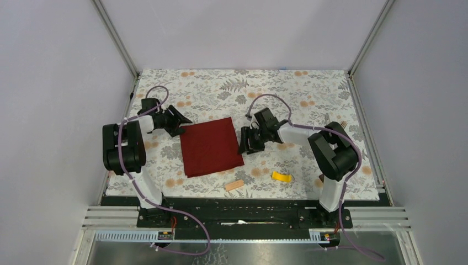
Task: Fold the napkin into a case and place the utensils inside
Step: Smooth out the lower triangle-folded napkin at the center of the board.
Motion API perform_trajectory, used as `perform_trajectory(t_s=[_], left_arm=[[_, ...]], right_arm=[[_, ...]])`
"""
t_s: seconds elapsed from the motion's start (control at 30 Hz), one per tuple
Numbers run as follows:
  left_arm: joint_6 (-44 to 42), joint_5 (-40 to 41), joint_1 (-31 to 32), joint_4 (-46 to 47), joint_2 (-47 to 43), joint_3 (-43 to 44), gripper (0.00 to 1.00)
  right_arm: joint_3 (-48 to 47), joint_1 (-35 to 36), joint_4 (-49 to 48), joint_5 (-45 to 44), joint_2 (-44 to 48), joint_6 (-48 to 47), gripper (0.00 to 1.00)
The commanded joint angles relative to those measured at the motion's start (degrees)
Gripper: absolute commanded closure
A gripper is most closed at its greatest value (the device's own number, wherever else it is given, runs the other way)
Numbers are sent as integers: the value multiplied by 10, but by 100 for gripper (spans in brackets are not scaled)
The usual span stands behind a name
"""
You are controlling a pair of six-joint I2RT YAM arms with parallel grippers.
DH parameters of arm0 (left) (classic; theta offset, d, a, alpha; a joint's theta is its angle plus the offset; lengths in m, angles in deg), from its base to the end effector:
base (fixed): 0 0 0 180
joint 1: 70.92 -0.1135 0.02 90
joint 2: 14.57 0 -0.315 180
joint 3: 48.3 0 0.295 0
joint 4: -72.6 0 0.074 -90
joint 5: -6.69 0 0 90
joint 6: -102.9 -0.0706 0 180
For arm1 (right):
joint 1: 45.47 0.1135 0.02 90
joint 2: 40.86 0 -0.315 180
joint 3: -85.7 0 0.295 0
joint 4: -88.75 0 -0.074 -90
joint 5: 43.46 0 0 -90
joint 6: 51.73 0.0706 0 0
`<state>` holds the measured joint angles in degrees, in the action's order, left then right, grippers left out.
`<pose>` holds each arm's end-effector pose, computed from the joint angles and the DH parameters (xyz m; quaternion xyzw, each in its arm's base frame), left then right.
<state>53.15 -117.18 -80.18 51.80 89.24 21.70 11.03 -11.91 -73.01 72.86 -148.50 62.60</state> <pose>0.4180 0.0283 0.1471 -0.3012 0.8647 -0.3451 0.2061 0.3568 0.2743 0.1461 -0.1493 0.9094 0.3444 0.1790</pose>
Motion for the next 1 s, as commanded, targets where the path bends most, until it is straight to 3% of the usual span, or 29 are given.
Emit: perform_trajectory(t_s=[0.0, 0.13, 0.27, 0.43, 0.63, 0.67, 0.8, 0.97], left_arm=[[-1, 3, 1, 22, 12, 11, 38], [-19, 3, 11, 13, -18, 8, 36], [-51, -5, 22, -9, -57, 7, 33], [-83, -10, 47, -24, -124, -25, 31], [-109, -13, 63, -32, -189, -77, 30], [-124, -5, 63, -42, -197, -75, 29], [-153, 37, 62, -83, -220, -55, 29], [-157, 96, 59, -107, -260, -38, 27]], right_arm=[[60, 29, -69, 21, 29, 27, 41], [70, 42, -90, 18, 17, 30, 44], [81, 42, -68, -27, 23, 18, 54], [109, 2, -56, -46, 36, 10, 82], [91, -42, -35, -115, 26, -34, 85], [80, -43, -23, -116, 20, -45, 84], [41, -38, 37, -151, 47, -66, 56], [-26, 52, 158, -378, 135, -115, 34]])
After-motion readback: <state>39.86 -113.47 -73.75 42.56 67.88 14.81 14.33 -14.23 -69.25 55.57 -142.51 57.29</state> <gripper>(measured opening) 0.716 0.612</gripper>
